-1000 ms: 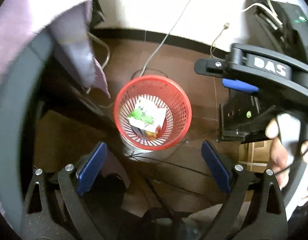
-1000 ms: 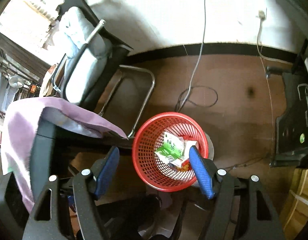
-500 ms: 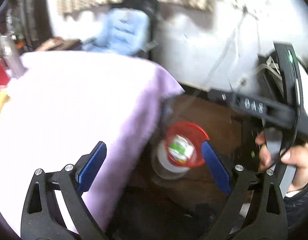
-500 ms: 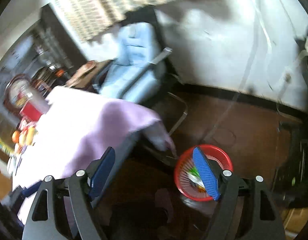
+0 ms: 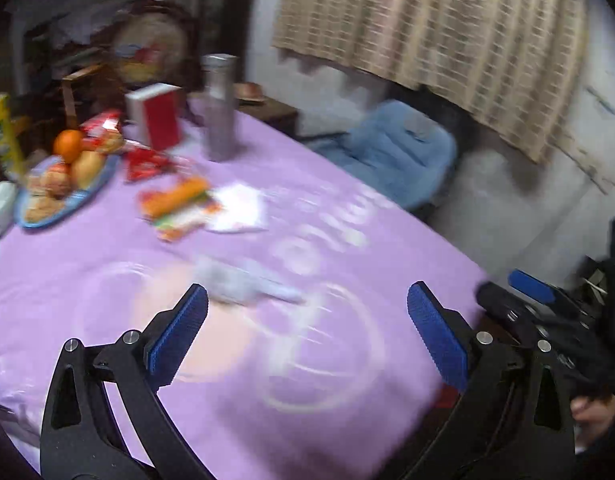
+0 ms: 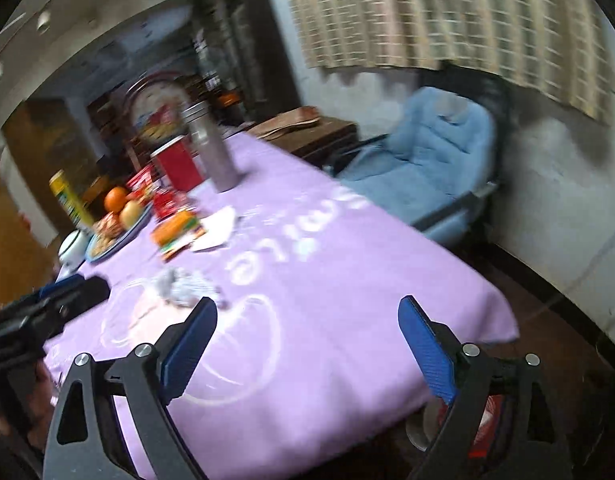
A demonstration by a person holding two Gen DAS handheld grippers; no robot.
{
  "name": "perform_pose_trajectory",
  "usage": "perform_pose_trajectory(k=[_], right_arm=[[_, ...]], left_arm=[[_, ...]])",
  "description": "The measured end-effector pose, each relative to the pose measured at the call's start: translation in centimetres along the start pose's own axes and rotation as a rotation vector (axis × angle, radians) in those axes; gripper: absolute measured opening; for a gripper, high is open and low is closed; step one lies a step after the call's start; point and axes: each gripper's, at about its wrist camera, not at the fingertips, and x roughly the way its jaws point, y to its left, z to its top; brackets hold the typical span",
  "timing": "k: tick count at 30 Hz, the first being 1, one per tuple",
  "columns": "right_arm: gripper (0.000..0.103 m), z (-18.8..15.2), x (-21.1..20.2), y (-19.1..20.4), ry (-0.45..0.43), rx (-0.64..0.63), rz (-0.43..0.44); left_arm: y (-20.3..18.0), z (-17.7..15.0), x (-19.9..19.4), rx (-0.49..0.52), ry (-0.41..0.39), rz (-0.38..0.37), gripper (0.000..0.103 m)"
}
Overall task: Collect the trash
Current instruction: 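Bring both open tools back up over the table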
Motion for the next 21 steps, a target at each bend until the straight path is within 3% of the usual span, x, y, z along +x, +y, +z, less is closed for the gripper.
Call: perform_pose_trajectory(k=[6, 11, 13, 16, 21], right_arm=[[0.092, 2.1, 3.2, 7.1, 0.036, -0.114, 0.038], [0.094, 3.1, 7.5, 11.3, 0.074, -0.188, 0.034], [0.094, 3.2, 9.7, 12.9, 0.108, -0.216, 0.028], [0.094, 3.1, 12.2, 14.6, 0.148, -0.23, 0.036], [0.094, 2.5, 15.0, 16.8, 0.199, -0.262, 0.048]], left_arm=[[7.0, 0.8, 0.9, -0.102, -0.011, 0.111, 0.096], [12.7, -0.6, 3.8, -0.215, -0.02, 0.127, 0.096], [14.4, -0.7, 5.0, -0.254, 0.028, 0.201, 0.096], [16.0, -1.0, 5.2, -0.294, 0.009, 0.183, 0.096], [17.9, -1.5, 6.8, -0.348, 0.061, 0.192, 0.096]])
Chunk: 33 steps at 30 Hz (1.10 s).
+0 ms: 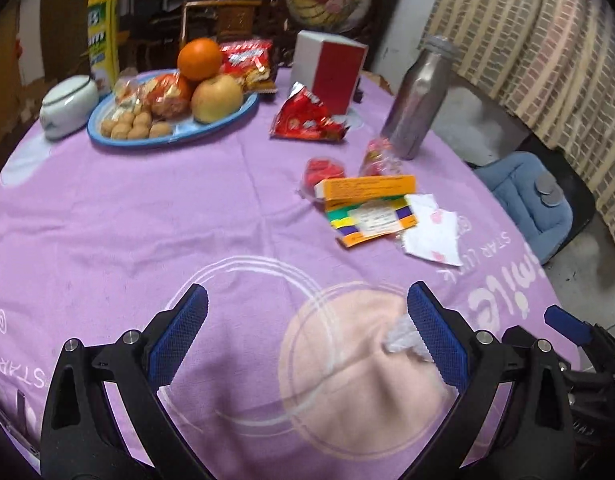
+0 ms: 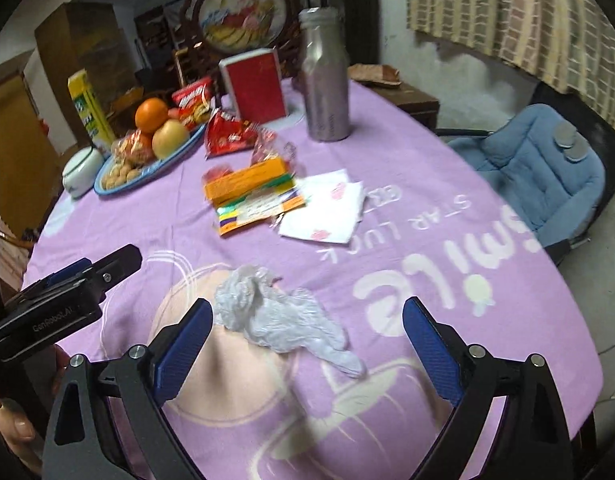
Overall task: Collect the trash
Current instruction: 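Reach the right tool to the clear plastic bag and close on it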
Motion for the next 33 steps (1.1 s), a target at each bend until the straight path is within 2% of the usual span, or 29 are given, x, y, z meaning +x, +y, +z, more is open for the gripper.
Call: perform_pose_trajectory(k=[4, 7, 11, 21, 28, 33], right_arm=[[0.094, 0.0, 1.6, 1.2, 0.035, -0.037, -0.007], [0.094, -0.3, 2.1, 1.6, 0.052, -0.044, -0.002], [0.094, -0.4, 2.4, 1.4, 0.055, -0.032, -0.005], [0.094, -0.4, 5.5, 3.9, 0.106, -0.117, -0.032], [0.093, -0.8, 7.5, 4.5, 0.144, -0.107, -0.048], [0.062, -1.2, 7.8, 4.5, 0.161, -0.096, -0.032]], left_arm=[[0.8, 0.0, 1.0, -0.019, 0.024, 0.018, 0.096], [2.1, 0.1, 1.3, -0.077, 0.038, 0.021, 0.096], [3.5, 0.3, 1.1, -0.108, 0.027, 0.07, 0.096], [4.2, 0.2, 2.3, -0.121, 0.065, 0.083, 0.096], [4.0, 0.1, 2.7, -0.116, 0.078, 0.076, 0.096], [3.7, 0.0, 2.7, -0.111, 0.078, 0.078, 0.096]])
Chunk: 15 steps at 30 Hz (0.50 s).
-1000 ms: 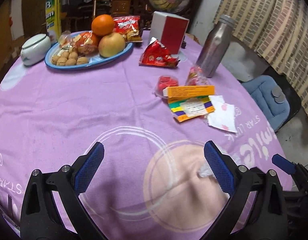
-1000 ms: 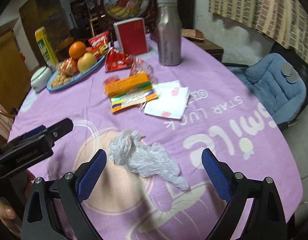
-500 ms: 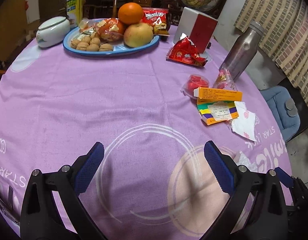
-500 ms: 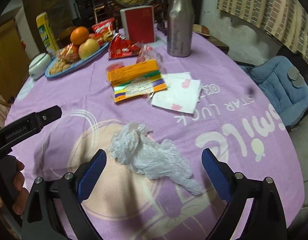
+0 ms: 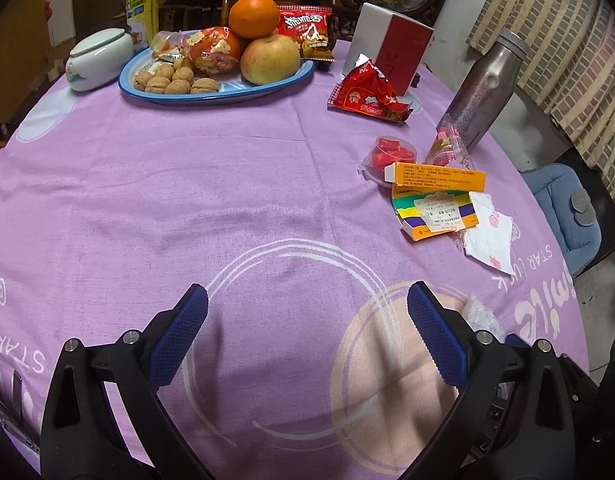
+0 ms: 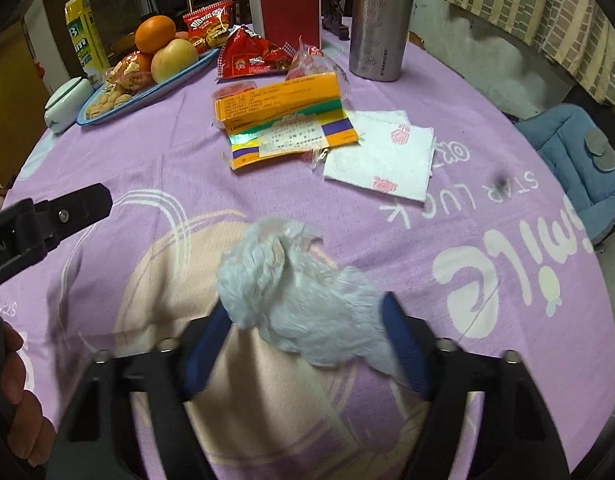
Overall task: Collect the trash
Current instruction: 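Reach the right tool to the clear plastic bag and close on it, then lift the plastic bag with the right tool above the table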
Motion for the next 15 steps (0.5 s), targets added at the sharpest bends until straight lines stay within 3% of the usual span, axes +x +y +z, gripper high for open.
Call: perform_pose_trajectory(k=[1, 3, 5, 9, 15], right_arm=[[0.059, -0.1, 0.0, 0.0, 0.004, 0.001, 0.009], [0.036, -0.3, -0.2, 0.0, 0.004, 0.0, 0.026], [0.024, -0.5, -0.4, 0.0, 0.002, -0.006, 0.03], [0.021, -0.8, -1.7, -0.4, -0.04, -0.005, 0.06], [0.021, -1.2, -5.0, -2.6, -0.175, 0.044, 0.059]], left_arm=[[0.0, 0.0, 0.0, 0.0, 0.001, -0.001, 0.096], [-0.1, -0.1, 0.1, 0.005, 0.006, -0.001, 0.096], [-0.4, -0.2, 0.2, 0.012, 0.011, -0.002, 0.096], [-0.7, -0.4, 0.4, 0.027, 0.014, 0.007, 0.096], [-1.1, -0.6, 0.6, 0.044, 0.013, 0.02, 0.096]])
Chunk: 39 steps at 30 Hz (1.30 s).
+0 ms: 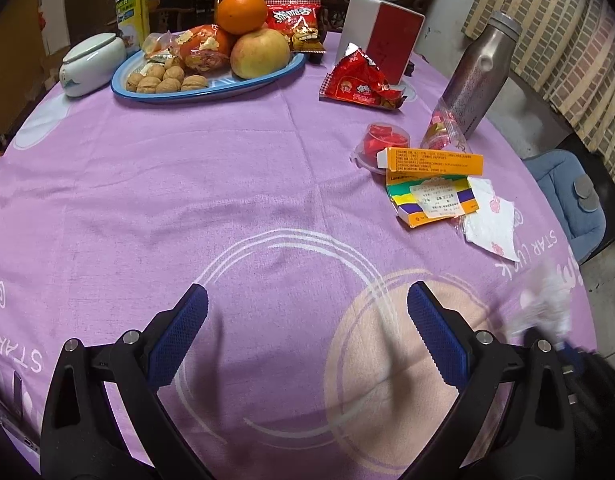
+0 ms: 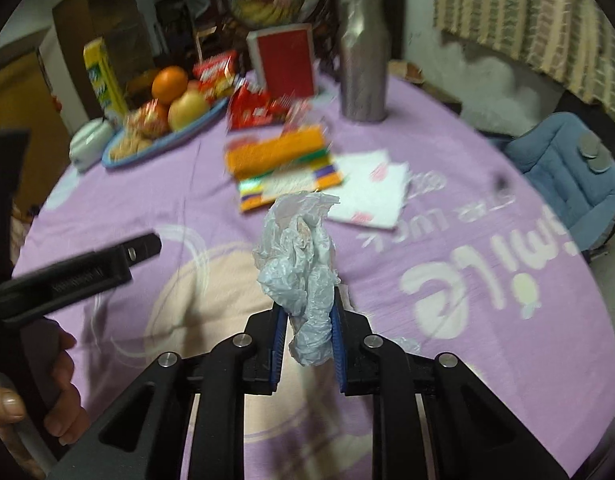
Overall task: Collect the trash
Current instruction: 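Lift the plastic bag with the right tool above the table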
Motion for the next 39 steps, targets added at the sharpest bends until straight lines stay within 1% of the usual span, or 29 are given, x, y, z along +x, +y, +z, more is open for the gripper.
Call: perform_pose_trajectory(k=[3, 8, 16, 17, 18, 20, 22, 23, 25, 27, 31, 34, 37, 39], right_arm=[[0.021, -0.1, -1.1, -1.3, -0.021, 0.019, 0.007], [0.021, -1.1, -2.2, -2.9, -0.038, 0.02, -0.013], [0.022, -3.0, -3.1, -5.6, -0.037, 0.052, -0.005], [0.023, -3.1, -3.4, -6.1, -0.041, 0.061, -0.006], [0.024, -3.3, -3.6, -6.5, -0.044, 0.068, -0.005], [0.024, -3.5, -4.1, -7.4, -0.053, 0.083, -0.013], [0.024, -3.6, -4.5, -8.1, -0.06, 0.096, -0.015], [0.024, -3.7, -4.7, -8.6, -0.067, 0.102, -0.011], [0.023, -3.8, -4.9, -9.1, -0.076, 0.111, -0.004], [0.023, -3.9, -5.0, -9.4, -0.08, 0.123, 0.017], [0.023, -4.1, -4.9, -9.7, -0.085, 0.135, 0.05], [0.023, -4.4, -5.1, -9.9, -0.089, 0.136, 0.075], [0.023, -4.7, -5.2, -10.2, -0.091, 0.135, 0.087], [0.024, -4.9, -5.1, -10.4, -0.089, 0.134, 0.094]], left_arm=[[-0.3, -0.2, 0.3, 0.015, 0.005, 0.014, 0.096], [-1.3, -0.7, 0.8, 0.057, 0.006, 0.034, 0.097], [-3.4, -1.9, 0.8, 0.139, -0.011, 0.043, 0.097], [-3.5, -1.9, 0.8, 0.138, -0.005, 0.021, 0.097], [-3.4, -1.9, 0.8, 0.124, 0.007, -0.012, 0.097], [-3.1, -1.9, 0.8, 0.085, 0.026, -0.05, 0.097], [-2.9, -1.6, 0.5, 0.057, 0.025, -0.034, 0.097], [-2.9, -1.4, 0.1, 0.042, 0.011, -0.027, 0.097], [-3.0, -1.0, -0.4, 0.033, 0.001, -0.032, 0.096], [-3.0, -0.5, -0.7, 0.027, 0.015, -0.037, 0.096], [-2.3, 0.7, -0.7, -0.016, 0.042, -0.064, 0.096], [-1.6, 1.5, -0.7, -0.038, 0.041, -0.064, 0.096], [-1.8, 2.3, -0.3, -0.031, 0.04, -0.048, 0.096], [-2.4, 2.9, 0.3, -0.029, 0.057, -0.064, 0.096]])
